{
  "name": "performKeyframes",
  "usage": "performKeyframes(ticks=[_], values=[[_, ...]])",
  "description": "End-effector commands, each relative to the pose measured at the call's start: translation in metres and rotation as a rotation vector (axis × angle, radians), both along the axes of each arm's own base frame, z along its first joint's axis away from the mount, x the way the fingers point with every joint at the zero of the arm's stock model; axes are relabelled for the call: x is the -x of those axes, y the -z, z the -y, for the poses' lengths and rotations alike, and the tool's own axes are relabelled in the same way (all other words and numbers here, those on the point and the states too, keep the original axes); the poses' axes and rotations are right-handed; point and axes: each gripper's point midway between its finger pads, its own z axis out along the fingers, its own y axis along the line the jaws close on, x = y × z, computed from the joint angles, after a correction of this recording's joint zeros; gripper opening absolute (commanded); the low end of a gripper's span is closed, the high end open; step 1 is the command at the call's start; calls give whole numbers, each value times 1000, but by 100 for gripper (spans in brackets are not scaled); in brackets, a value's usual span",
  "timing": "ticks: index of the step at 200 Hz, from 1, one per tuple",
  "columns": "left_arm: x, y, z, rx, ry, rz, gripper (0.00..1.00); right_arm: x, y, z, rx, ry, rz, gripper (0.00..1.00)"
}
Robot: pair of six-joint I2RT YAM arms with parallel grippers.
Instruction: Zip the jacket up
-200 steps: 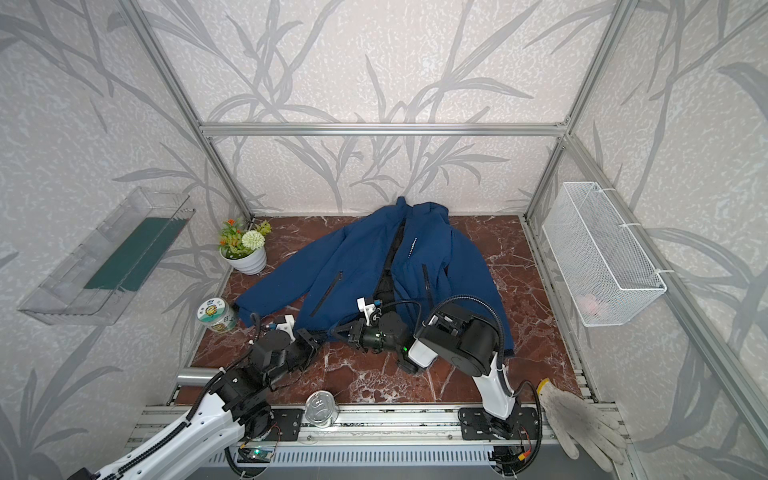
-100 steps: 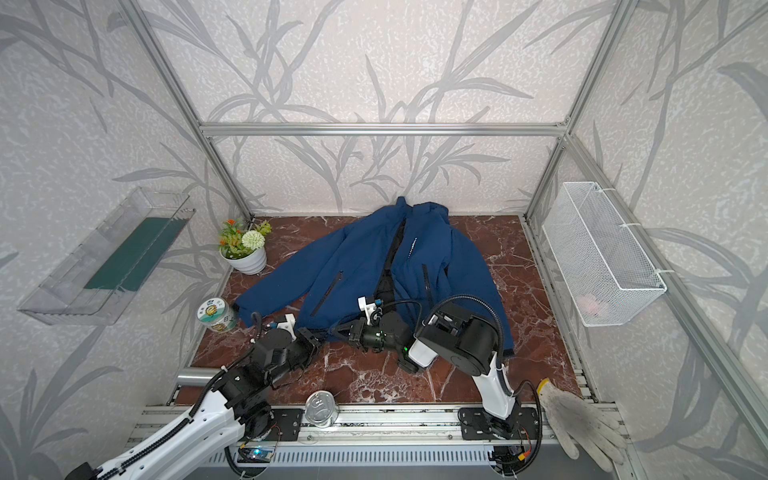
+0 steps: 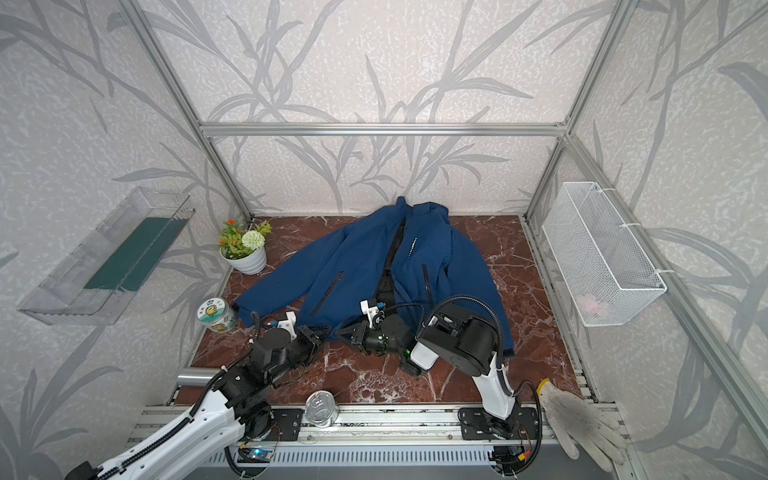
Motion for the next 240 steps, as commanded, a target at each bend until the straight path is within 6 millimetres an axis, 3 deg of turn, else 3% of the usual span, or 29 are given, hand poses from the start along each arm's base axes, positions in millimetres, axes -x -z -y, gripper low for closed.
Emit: performKeyframes(ticks=[1, 45, 72, 159, 205, 223, 240], values=[[-6, -21, 3, 49, -8, 47, 20, -1, -15, -5, -37, -7, 31, 0], [-5, -22, 4, 48, 2, 47, 29, -3, -18, -8, -48, -13, 33, 0], [-5, -21, 4, 46, 2, 44, 29, -2, -15, -10, -46, -19, 26, 0], [-5, -21, 5, 43, 4, 44, 16, -2, -15, -15, -53, -36, 12, 0], [-5, -19, 3, 36, -3, 39, 0, -2, -15, -13, -51, -31, 14, 0], [-5, -18, 3, 34, -2, 37, 0, -2, -15, -11, -50, -27, 15, 0], [-4, -18, 3, 34, -2, 36, 0, -4, -15, -6, -45, -15, 12, 20]])
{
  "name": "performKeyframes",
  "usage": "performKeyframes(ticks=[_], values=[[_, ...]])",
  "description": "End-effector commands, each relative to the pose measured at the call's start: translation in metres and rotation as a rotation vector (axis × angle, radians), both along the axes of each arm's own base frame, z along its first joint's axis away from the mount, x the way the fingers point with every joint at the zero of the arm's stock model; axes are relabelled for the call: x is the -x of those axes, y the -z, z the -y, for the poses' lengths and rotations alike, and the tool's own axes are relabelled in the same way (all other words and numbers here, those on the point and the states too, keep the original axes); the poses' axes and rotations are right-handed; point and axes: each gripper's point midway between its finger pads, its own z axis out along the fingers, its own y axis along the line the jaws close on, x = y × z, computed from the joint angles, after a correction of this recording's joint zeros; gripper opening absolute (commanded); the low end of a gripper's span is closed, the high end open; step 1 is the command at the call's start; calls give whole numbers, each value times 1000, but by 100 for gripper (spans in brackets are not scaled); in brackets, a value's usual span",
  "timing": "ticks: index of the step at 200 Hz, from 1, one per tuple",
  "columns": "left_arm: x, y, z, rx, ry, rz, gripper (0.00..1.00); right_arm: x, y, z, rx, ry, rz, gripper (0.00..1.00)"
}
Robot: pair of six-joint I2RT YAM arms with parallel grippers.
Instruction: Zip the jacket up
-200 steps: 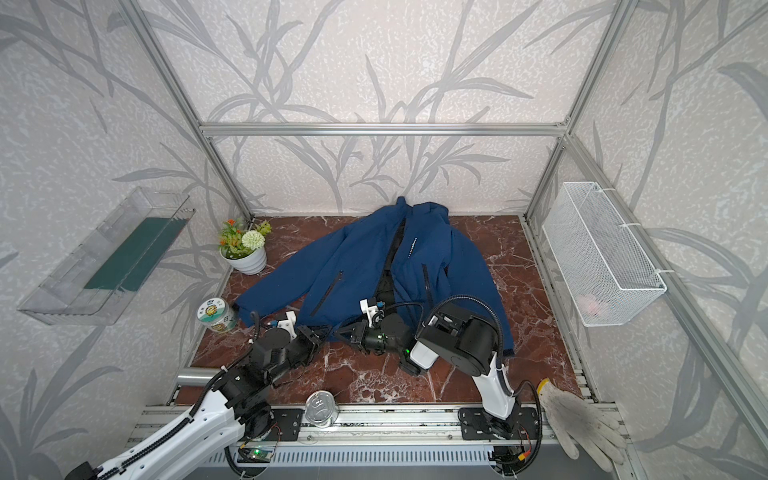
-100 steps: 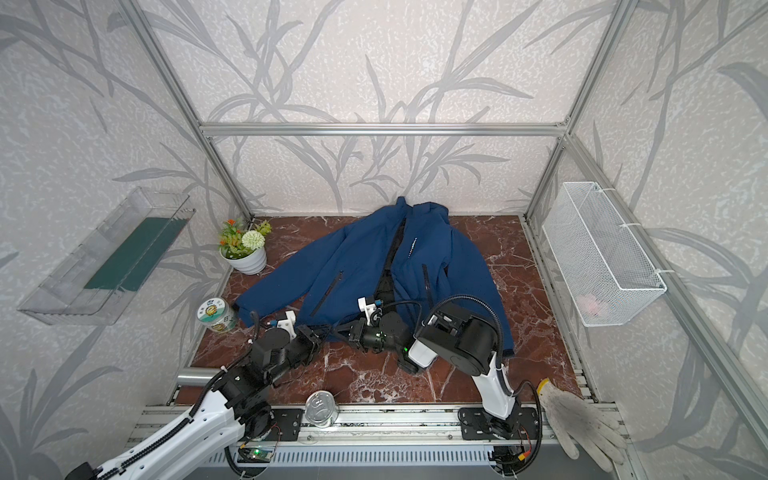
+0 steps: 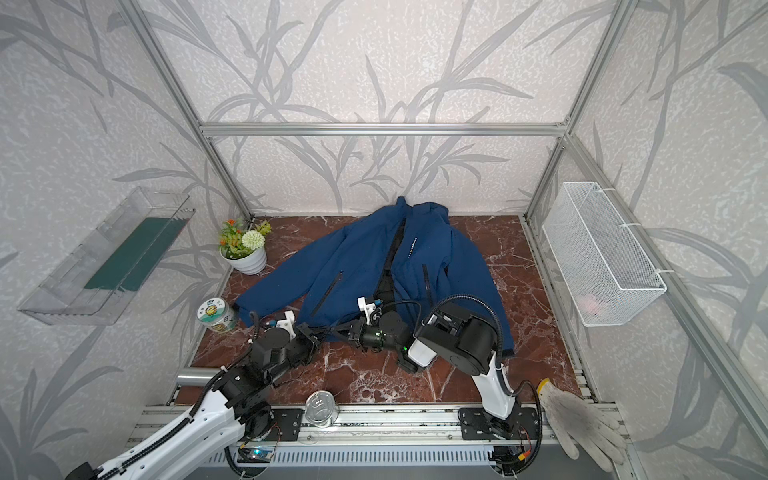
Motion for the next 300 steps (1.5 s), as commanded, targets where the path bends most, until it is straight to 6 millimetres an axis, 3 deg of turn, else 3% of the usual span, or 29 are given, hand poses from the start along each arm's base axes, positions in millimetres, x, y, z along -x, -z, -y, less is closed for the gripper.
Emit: performKeyframes(ticks=[1, 17, 39, 93, 115, 144, 163, 184, 201, 224, 260, 300], values=[[-3, -17, 4, 30, 5, 30, 0, 1, -5, 3, -12, -5, 19, 21], [-2, -17, 3, 24, 4, 31, 0, -2, -4, 19, 4, 34, 23, 39], [-2, -16, 1, 9, 0, 38, 0, -9, -1, 45, 28, 80, 19, 48], [-1, -22, -10, -46, -20, 66, 0, -7, 15, 99, 194, 108, -45, 51], [0, -24, -11, -39, -25, 71, 0, 1, 22, 130, 449, 72, -28, 52], [0, -21, -10, -44, -22, 63, 0, 5, -8, 196, 895, 79, 164, 57], [-1, -21, -9, -47, -16, 60, 0, 4, -22, 227, 958, 99, 184, 58], [-2, -18, -7, -55, -8, 52, 0, 4, -19, 254, 984, 119, 152, 59], [-3, -17, -5, -59, -4, 45, 0, 0, -13, 262, 958, 111, 151, 62], [-4, -16, -2, -58, 8, 38, 0, -6, 1, 259, 950, 23, 159, 66], [-9, -17, 2, -30, 21, 17, 0, -20, 15, 239, 961, -131, 166, 68], [-17, -26, -18, -35, -22, 10, 0, -35, 27, 212, 879, -193, 135, 68]])
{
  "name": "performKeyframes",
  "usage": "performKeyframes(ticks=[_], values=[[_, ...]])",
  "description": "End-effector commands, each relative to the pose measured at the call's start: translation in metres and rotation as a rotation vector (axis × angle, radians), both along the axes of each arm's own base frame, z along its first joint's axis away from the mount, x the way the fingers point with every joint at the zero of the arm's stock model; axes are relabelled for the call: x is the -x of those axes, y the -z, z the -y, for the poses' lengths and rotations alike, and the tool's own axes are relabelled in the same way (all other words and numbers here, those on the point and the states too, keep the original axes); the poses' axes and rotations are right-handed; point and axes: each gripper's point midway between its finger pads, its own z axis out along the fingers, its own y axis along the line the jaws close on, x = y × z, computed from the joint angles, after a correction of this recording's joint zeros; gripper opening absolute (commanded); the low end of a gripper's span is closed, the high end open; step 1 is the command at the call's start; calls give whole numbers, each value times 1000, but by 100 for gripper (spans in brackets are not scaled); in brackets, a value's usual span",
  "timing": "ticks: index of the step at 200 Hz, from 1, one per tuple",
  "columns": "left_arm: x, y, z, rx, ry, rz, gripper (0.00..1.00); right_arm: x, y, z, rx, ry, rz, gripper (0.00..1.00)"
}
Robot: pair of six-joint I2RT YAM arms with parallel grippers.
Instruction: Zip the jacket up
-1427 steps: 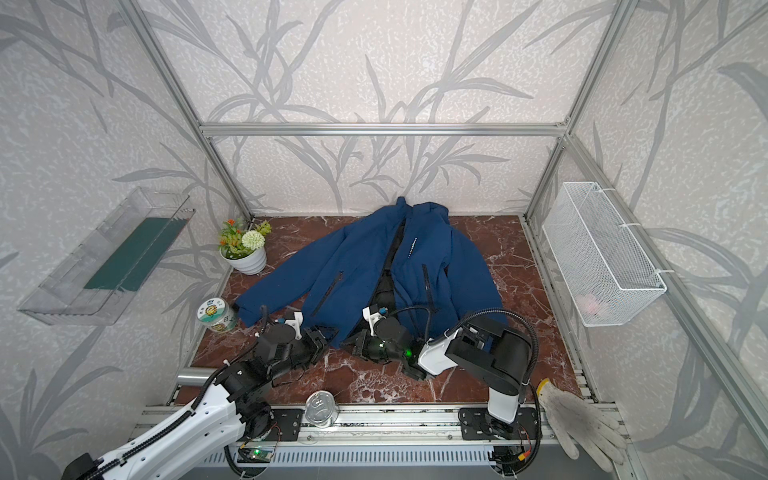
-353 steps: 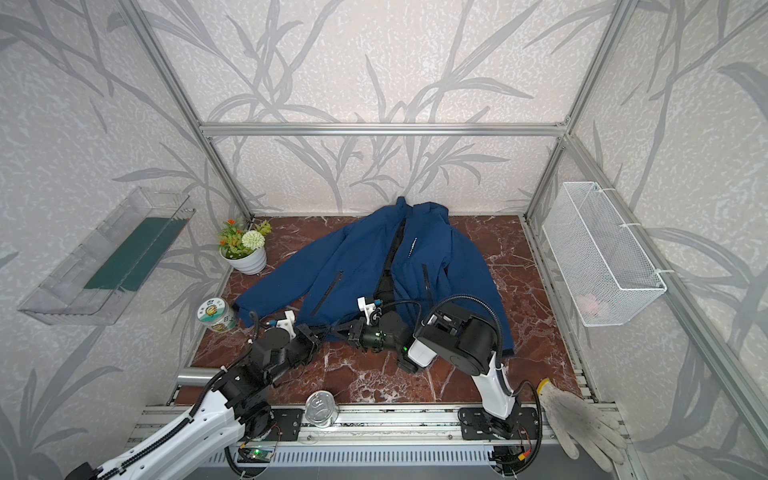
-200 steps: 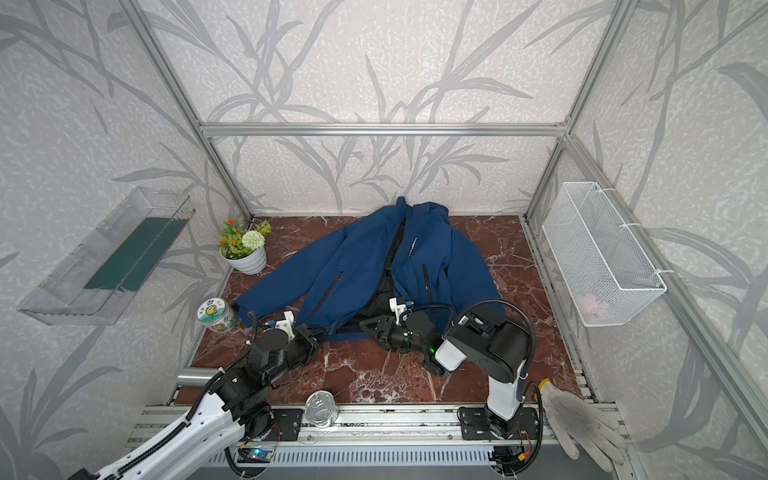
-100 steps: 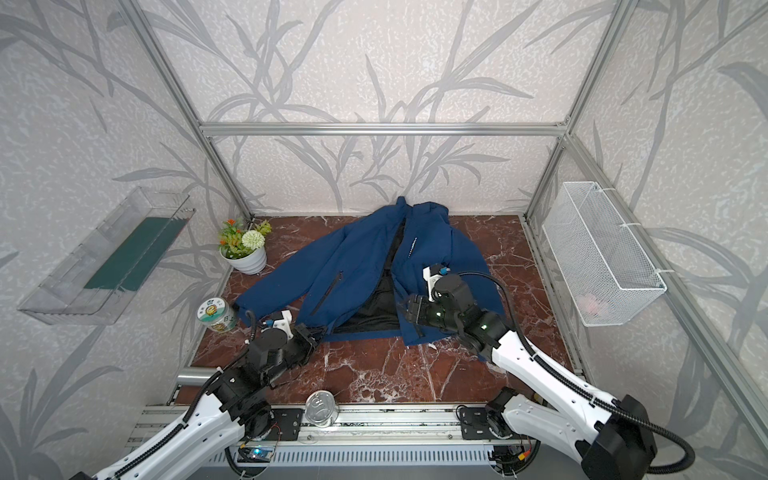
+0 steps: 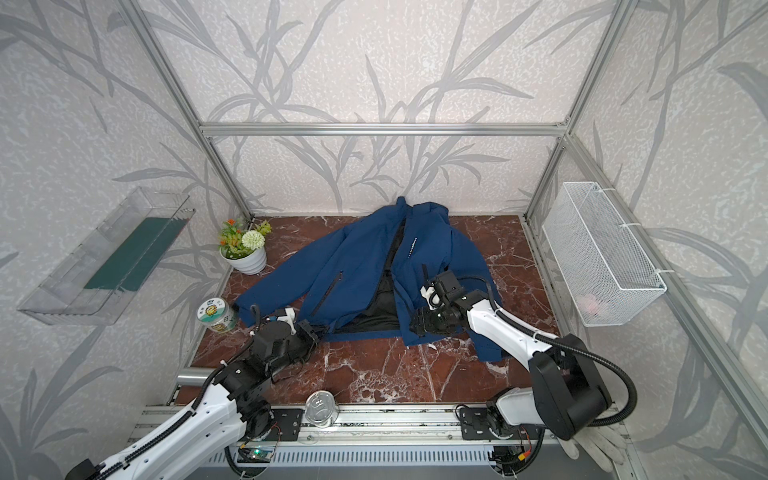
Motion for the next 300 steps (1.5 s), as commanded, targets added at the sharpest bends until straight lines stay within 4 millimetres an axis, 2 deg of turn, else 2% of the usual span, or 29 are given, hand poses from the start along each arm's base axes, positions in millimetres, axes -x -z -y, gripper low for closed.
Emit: performKeyframes(ticks=[1, 27, 60, 93, 115, 136, 151, 160, 185, 199, 208, 213, 221, 254, 280, 300], values=[[-7, -25, -7, 23, -8, 41, 0, -7, -9, -23, -97, -73, -1, 68], [-8, -31, -24, 12, -40, 41, 0, -4, -18, -48, -190, -110, -8, 67], [-9, -30, -27, 8, -31, 27, 0, 13, -37, -90, -257, -228, 4, 67], [-11, -28, -29, -8, -32, 30, 0, 20, -25, -125, -269, -288, -25, 67], [-9, -28, -30, -13, -24, 25, 0, 21, -22, -136, -278, -290, -30, 66], [-7, -27, -29, -10, -18, 23, 0, 20, -28, -128, -224, -262, 10, 66], [-6, -26, -29, -7, -17, 23, 0, 19, -34, -113, -165, -209, 42, 66], [-6, -25, -29, -7, -16, 23, 0, 19, -33, -97, -105, -155, 59, 66], [-6, -20, -28, -4, -14, 17, 0, 24, -18, -56, 98, -48, 64, 66], [-7, -17, -27, 1, -12, 13, 0, 28, -11, -46, 180, -39, 69, 69], [-7, -18, -26, 4, -6, 11, 0, 31, -10, -47, 205, -41, 79, 75], [-7, -17, -25, 5, -3, 10, 0, 33, -11, -49, 206, -51, 85, 82], [-7, -18, -25, 5, 1, 8, 0, 34, -11, -53, 206, -54, 90, 100], [-7, -19, -25, 1, 4, 12, 0, 38, 7, -68, 196, -52, 23, 99], [-6, -18, -24, 2, 10, 6, 0, 43, 14, -89, 237, -113, 6, 99], [-4, -18, -25, 3, 8, 5, 0, 47, 24, -92, 287, -119, -5, 99]])
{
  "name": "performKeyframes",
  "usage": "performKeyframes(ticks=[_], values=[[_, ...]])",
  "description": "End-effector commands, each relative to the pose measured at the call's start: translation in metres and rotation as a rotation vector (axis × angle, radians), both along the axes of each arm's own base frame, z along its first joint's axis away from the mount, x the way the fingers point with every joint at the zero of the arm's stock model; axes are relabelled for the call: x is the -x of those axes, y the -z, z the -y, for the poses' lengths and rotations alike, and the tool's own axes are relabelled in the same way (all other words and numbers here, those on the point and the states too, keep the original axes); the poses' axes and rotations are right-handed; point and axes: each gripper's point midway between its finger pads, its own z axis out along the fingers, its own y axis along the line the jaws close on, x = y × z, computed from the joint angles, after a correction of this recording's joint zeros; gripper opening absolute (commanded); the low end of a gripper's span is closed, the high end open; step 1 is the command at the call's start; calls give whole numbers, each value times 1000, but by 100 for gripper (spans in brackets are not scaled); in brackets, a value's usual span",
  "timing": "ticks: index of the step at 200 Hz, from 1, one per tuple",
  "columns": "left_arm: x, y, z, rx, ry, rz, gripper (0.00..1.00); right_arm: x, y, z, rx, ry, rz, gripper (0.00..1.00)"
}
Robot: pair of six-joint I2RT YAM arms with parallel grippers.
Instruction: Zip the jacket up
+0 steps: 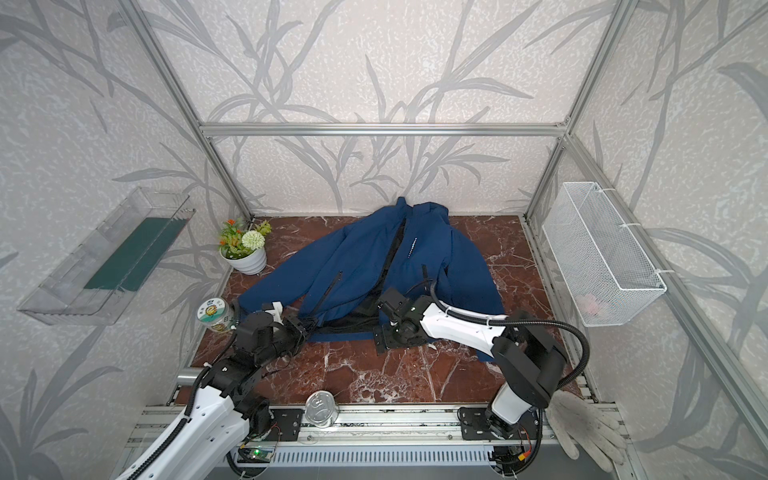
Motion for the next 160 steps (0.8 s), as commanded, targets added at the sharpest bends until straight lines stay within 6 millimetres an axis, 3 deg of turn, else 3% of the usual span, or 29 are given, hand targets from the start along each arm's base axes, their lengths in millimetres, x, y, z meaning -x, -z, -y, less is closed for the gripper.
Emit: performKeyframes(ticks=[1, 24, 73, 160], values=[[1, -2, -1, 0, 4, 11, 0, 3, 0, -9, 43, -5, 3, 99], [3, -2, -3, -4, -5, 13, 0, -4, 9, -7, 81, 16, 19, 99], [4, -2, -2, 2, 0, 10, 0, -8, 17, 5, 158, 26, 18, 82], [3, -1, -2, 5, -4, 7, 0, -9, 17, 9, 130, 26, 7, 64]])
